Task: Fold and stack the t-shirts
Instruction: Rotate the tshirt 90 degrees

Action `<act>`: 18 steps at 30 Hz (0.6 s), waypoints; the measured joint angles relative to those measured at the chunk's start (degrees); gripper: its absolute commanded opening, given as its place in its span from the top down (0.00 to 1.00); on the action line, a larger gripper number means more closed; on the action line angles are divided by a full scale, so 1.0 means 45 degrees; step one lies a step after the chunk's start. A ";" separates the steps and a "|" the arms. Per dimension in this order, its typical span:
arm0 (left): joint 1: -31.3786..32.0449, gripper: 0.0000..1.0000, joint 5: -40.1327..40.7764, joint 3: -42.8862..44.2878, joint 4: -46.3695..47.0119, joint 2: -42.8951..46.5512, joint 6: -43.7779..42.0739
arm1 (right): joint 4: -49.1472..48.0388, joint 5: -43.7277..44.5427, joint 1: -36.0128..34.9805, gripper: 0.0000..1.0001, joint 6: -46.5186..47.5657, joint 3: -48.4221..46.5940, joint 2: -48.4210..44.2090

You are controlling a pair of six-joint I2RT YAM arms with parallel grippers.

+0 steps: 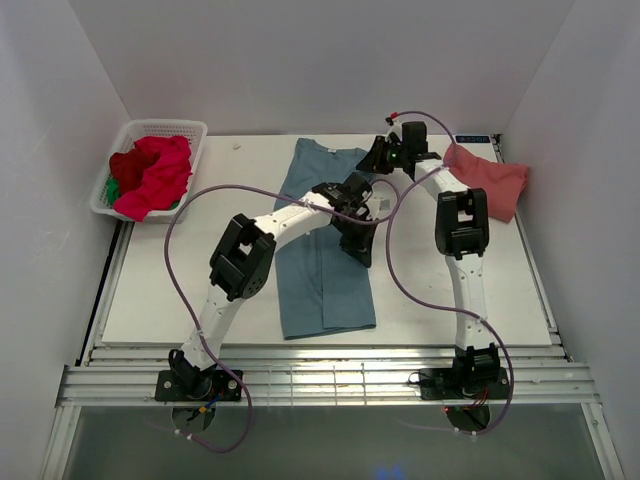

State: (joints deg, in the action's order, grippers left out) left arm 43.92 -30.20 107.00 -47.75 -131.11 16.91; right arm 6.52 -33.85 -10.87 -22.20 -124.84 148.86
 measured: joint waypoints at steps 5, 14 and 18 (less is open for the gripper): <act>-0.0253 1.00 0.0044 0.2900 -0.0253 0.0000 -0.0180 | -0.0554 0.0301 0.0656 0.64 0.0185 0.1423 -0.1724; -0.2550 1.00 0.1739 0.3803 0.1797 0.1409 -0.0335 | -0.0457 0.2667 0.1117 0.71 0.1569 0.3978 -0.7776; -0.3701 1.00 0.2671 0.2511 0.2783 0.0947 -0.0699 | 0.0228 0.4736 -0.0024 0.91 0.2652 0.5265 -1.0112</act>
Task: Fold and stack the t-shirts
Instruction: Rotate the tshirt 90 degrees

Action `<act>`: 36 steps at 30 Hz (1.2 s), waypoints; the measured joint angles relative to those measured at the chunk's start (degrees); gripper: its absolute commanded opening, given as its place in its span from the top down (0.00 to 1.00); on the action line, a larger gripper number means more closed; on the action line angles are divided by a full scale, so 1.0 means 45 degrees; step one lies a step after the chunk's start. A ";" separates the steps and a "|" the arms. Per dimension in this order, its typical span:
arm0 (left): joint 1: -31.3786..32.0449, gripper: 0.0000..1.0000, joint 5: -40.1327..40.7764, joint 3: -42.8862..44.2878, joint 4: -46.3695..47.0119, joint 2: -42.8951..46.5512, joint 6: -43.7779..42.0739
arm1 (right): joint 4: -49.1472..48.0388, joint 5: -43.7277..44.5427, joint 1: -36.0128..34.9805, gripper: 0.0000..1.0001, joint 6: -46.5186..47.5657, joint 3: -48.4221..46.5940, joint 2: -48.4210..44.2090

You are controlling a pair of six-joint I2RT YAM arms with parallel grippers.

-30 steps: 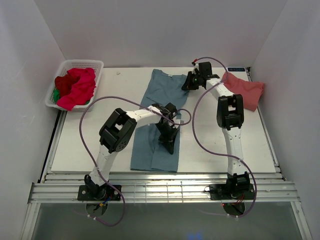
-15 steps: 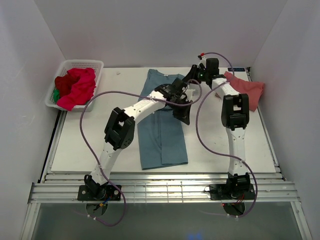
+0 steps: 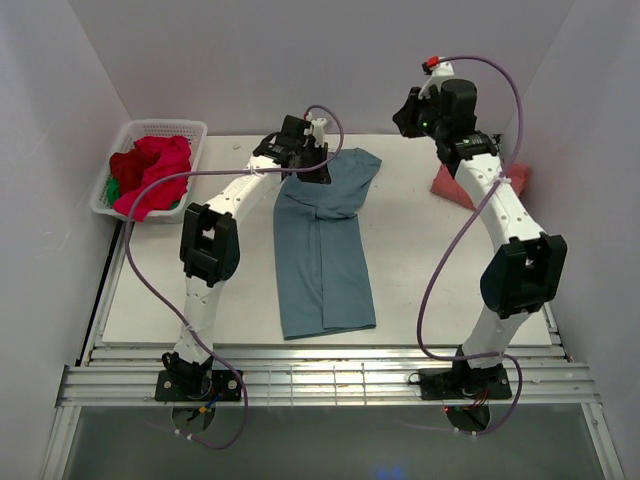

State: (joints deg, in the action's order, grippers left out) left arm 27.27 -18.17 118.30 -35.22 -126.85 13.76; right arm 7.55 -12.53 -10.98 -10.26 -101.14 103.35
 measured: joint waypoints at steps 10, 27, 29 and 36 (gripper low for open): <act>0.0049 1.00 0.0709 -0.0005 0.0777 -0.2642 -0.0627 | 0.2560 0.3725 -0.3011 0.92 0.1069 0.3274 -0.1695; -0.0282 1.00 0.2229 0.0695 0.2127 -0.3730 -0.0364 | 0.4216 0.5022 -0.4566 0.92 0.0359 0.5158 -0.3060; -0.0296 1.00 0.2395 0.1044 0.2254 -0.3988 -0.0233 | 0.4362 0.5149 -0.4580 0.92 0.0301 0.5158 -0.3128; -0.0272 1.00 0.3434 0.1336 0.2832 -0.4274 0.0408 | 0.4415 0.5459 -0.4629 0.92 0.0024 0.5464 -0.3672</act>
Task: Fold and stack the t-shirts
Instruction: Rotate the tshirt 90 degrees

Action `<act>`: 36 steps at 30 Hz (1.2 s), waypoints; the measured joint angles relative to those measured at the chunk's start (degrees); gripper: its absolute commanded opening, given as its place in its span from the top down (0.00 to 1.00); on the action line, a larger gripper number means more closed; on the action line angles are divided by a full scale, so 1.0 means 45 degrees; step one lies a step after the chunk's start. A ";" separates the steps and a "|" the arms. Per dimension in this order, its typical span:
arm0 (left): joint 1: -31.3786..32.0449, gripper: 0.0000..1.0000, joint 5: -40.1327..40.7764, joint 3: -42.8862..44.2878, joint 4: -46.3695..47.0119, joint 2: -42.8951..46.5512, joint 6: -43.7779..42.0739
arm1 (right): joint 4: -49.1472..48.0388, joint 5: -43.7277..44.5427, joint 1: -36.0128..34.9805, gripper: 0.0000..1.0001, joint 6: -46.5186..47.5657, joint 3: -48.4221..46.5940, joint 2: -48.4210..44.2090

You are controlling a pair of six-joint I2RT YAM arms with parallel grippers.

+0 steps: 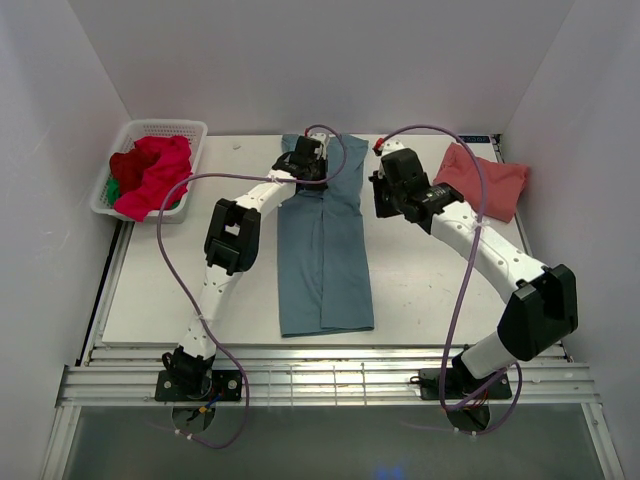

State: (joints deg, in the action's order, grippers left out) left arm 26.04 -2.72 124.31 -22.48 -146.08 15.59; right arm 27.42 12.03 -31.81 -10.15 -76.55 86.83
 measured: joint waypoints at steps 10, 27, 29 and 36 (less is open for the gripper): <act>-0.0049 1.00 0.0573 0.0835 0.0665 -0.0651 0.0228 | 0.0044 0.0015 -0.0194 0.91 -0.0403 0.1321 -0.0024; -0.0083 0.42 0.1501 -0.3895 0.0821 0.4935 0.0461 | 0.0767 -0.1137 -0.1574 0.52 -0.1656 0.5056 -0.2030; -0.0078 0.42 0.1574 -0.5251 0.0534 0.6698 0.0675 | 0.0787 -0.1428 -0.1593 0.51 -0.1758 0.5508 -0.2098; 0.0427 0.42 0.1477 -1.1268 -0.1457 1.1667 0.1705 | 0.0767 -0.2263 -0.1603 0.51 -0.1875 0.5901 -0.1753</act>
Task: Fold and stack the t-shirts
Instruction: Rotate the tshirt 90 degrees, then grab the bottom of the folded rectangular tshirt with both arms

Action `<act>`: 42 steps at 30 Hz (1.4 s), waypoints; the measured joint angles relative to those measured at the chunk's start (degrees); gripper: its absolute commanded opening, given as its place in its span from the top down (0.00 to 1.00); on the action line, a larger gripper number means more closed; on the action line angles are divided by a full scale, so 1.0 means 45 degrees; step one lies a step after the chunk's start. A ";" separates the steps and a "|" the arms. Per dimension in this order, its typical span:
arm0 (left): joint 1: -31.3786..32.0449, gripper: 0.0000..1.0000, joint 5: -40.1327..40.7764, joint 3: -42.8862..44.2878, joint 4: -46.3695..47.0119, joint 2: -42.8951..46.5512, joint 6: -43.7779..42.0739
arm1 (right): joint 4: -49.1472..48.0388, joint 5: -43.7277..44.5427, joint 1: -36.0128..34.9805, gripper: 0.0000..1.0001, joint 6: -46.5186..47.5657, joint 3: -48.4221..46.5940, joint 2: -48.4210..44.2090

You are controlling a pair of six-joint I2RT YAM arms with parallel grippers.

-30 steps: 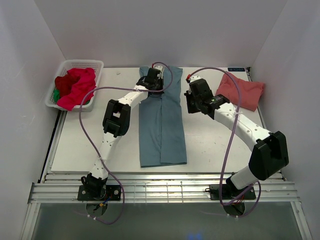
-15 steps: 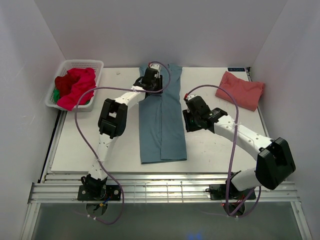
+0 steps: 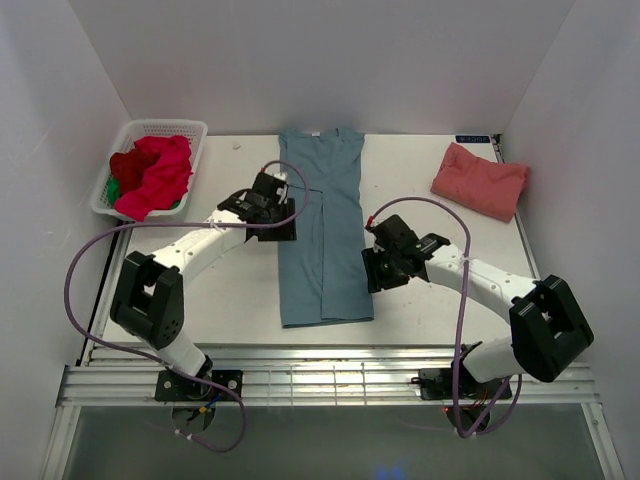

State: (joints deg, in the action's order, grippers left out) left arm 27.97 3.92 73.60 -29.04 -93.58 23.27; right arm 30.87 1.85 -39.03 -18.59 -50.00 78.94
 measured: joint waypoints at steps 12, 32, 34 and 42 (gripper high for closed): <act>0.0641 0.39 -0.2429 -0.4027 -0.3832 0.1851 0.1690 | -0.0306 -0.1472 -0.0010 0.52 -0.0029 0.0287 0.0573; 0.0646 0.39 -0.5212 -0.7388 -0.2652 0.2880 0.2064 | -0.0933 -0.2511 -0.0087 0.53 -0.0194 0.1462 0.0738; 0.0646 0.39 -0.5260 -0.7446 -0.2302 0.2841 0.1982 | -0.0947 -0.2594 -0.0102 0.53 -0.0204 0.1511 0.0767; 0.0646 0.39 -0.5503 -0.7509 -0.0913 0.2569 0.1821 | -0.1112 -0.2885 -0.0204 0.55 -0.0209 0.1506 0.1161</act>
State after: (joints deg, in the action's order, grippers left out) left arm 30.87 -20.84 39.81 -33.15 -82.02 31.46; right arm 25.87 -11.14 -39.94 -19.53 -43.22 84.16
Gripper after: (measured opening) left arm 0.608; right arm 0.459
